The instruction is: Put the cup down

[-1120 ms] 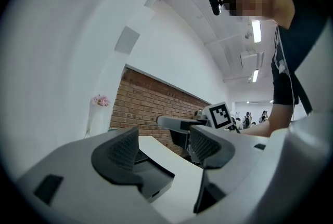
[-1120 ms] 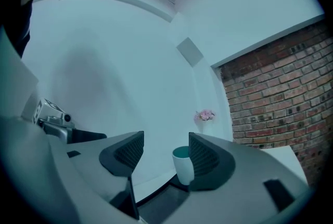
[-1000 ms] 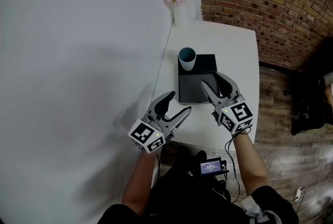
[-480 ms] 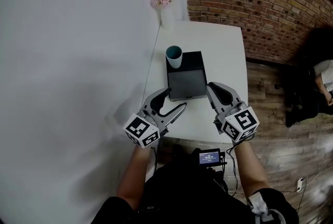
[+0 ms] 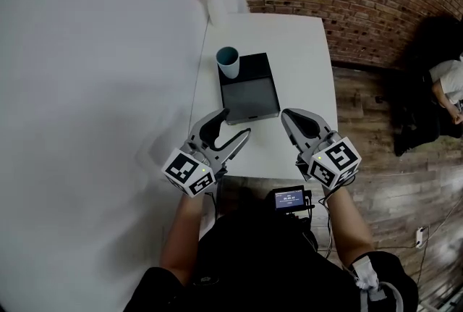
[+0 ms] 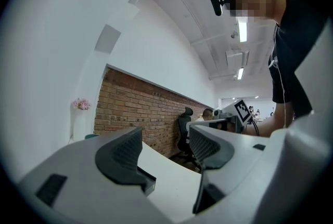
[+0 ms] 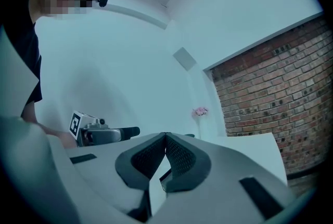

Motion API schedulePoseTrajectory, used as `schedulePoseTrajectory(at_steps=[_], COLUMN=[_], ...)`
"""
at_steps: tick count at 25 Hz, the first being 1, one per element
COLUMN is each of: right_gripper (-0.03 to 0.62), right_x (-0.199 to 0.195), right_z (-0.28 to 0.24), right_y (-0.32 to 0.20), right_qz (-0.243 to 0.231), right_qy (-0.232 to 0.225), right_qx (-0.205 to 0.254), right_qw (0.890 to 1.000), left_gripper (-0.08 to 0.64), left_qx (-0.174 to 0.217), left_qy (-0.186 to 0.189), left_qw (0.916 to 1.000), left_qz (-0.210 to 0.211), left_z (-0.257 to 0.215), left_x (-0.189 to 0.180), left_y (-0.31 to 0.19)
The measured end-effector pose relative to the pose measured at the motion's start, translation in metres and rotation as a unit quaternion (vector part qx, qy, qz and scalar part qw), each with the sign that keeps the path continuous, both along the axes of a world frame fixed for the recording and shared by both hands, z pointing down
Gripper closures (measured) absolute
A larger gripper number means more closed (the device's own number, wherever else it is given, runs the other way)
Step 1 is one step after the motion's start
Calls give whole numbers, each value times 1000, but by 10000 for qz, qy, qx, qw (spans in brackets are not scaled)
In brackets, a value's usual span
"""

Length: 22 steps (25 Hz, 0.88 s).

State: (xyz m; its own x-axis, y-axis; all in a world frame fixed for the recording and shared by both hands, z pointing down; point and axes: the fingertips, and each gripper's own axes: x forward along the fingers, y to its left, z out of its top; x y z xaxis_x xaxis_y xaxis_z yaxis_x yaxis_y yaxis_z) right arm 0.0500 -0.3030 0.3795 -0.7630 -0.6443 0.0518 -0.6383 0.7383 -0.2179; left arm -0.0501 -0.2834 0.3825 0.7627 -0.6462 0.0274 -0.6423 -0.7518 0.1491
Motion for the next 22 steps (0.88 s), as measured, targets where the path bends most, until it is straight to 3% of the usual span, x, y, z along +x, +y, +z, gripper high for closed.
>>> schedulePoseTrajectory(at_steps=[13,22], right_gripper=[580,580], right_x=[7,5], right_z=[6,8], right_y=[9,13], right_qz=[104,86], right_qy=[41,34], right_qx=[-18,-29], right_qw=[9999,10000], left_gripper=[345,407], left_qx=[8,57], left_qy=[53,147], left_qw=[9999,9999], left_qz=[150,34], left_z=[4,3], left_x=[16,15], left_y=[14,18])
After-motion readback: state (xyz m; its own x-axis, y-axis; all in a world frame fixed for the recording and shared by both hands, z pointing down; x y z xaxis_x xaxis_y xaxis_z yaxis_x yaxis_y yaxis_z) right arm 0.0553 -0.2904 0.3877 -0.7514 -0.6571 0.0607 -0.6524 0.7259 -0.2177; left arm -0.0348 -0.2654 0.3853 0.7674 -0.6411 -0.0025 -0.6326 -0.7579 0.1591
